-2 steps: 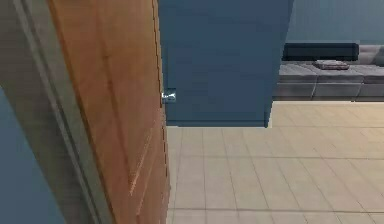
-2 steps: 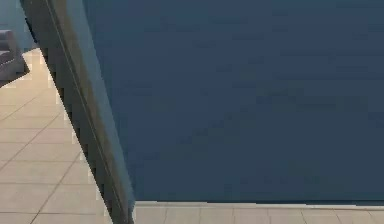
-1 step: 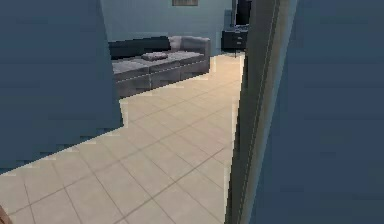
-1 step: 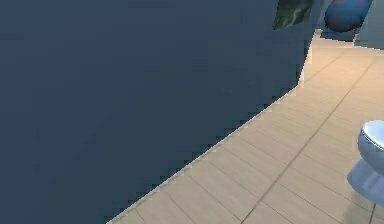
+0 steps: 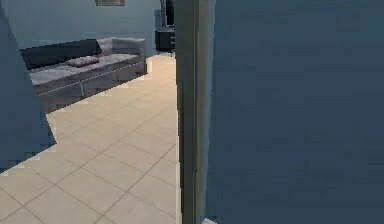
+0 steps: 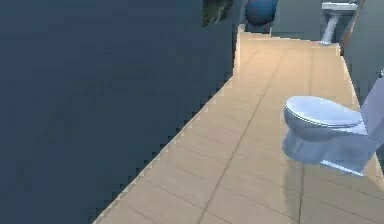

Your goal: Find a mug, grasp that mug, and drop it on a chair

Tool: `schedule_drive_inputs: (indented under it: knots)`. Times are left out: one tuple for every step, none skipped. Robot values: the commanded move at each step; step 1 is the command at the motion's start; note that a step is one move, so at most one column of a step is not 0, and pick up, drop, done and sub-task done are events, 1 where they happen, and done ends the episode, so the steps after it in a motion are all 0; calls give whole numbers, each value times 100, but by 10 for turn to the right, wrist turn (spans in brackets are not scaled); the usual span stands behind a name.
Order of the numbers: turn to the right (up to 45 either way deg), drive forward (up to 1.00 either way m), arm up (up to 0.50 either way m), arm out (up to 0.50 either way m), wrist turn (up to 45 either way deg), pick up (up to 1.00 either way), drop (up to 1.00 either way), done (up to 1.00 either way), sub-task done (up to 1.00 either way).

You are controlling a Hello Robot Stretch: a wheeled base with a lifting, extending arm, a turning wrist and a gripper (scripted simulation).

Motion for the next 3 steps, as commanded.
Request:
schedule_drive_inputs:
  knots:
    - [0, 30, 0, 0, 0, 0, 0, 0, 0]
    - [-450, 0, 0, 0, 0, 0, 0, 0, 0]
    - [-90, 0, 0, 0, 0, 0, 0, 0, 0]
